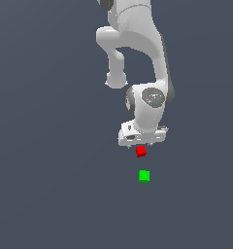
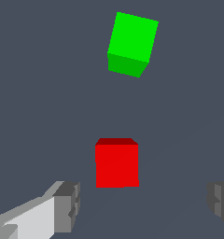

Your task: Stack the red cube on top of the green cube.

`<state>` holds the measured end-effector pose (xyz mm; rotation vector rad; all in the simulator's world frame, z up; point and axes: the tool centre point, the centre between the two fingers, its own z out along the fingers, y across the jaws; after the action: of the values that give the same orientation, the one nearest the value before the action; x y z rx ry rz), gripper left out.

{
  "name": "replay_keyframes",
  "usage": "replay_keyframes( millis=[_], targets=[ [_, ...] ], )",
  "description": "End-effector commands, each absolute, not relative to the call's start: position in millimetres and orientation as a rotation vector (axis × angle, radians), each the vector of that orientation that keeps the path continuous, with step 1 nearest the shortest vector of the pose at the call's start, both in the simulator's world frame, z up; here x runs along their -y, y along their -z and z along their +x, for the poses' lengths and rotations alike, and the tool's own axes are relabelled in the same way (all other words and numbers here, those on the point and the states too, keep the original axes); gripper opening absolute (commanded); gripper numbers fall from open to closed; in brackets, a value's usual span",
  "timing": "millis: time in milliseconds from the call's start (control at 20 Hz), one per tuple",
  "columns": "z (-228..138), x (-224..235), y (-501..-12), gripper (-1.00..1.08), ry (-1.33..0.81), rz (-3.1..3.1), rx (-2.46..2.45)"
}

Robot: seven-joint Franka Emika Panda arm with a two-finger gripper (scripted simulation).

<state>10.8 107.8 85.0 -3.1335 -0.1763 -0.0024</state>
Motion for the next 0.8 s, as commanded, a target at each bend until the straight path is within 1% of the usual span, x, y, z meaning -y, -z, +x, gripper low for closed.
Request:
replay_keyframes(
  millis=[0,450,750],
  targets=[
    [11.1,-117.3,-75.8,1.00,0.002,-3.134,0.197],
    [10.9,-122.9,-67.5,1.00,-0.002,-3.134,0.210],
    [10.5,-122.9,-43.2,1.00,-0.001,-3.134,0.211]
  ],
)
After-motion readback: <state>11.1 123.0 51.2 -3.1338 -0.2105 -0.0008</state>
